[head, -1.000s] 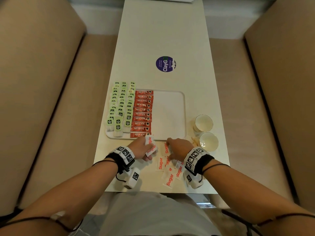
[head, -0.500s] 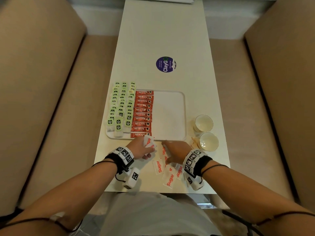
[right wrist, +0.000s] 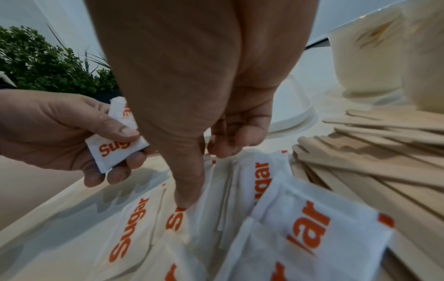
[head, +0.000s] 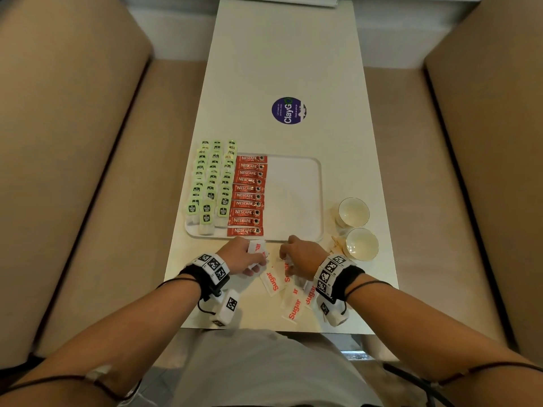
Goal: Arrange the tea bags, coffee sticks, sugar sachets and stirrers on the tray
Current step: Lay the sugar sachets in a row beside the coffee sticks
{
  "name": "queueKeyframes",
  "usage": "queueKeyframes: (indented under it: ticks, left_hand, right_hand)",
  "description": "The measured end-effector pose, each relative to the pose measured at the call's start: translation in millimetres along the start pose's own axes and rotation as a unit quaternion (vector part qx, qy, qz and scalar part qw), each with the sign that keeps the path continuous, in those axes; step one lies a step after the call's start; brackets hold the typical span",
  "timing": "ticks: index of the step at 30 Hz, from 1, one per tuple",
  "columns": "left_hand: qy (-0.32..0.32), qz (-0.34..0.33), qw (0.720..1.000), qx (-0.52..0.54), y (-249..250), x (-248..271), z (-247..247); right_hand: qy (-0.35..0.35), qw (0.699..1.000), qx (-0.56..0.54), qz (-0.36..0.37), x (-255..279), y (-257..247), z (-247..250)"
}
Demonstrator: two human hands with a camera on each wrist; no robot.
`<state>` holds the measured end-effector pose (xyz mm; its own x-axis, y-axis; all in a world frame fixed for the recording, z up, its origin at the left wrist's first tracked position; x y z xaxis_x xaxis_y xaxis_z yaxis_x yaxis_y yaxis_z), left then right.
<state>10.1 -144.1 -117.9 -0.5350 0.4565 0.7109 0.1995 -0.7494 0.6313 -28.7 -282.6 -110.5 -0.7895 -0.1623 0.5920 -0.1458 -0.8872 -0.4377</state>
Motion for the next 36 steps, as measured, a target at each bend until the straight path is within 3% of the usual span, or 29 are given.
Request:
queueKeyframes:
  ticks: [18,28,36]
  left_hand:
    - [0.034,-0.008,0.999,0.011,1.7,9.2,6.4]
    - [0.026,-0.104,0.993,-0.05,34.9,16.2,8.8]
    - [0.014,-0.107,0.993,0.035,39.6,20.5,14.2]
  right_hand:
    - [0.004,0.999,-0.044,0.01,4.7,-3.3,4.9]
    - [0.053,0.985,-0.149,0.068,10.7,-29.3,49.9]
    - [0.068,0.971,-0.218,0.067,10.0,-33.9,70.1]
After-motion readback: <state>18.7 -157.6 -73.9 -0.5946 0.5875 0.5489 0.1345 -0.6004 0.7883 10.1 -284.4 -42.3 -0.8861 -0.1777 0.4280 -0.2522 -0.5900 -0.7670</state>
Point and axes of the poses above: each hand's wrist, its own x-axis away from the middle knuckle, its own z-axis out of the back of the hand, y = z × x, the point moved 10 cm from there along -x, towards the middle knuckle, and after that the axes turned 10 degrees about -x, right-handed, at the moved point
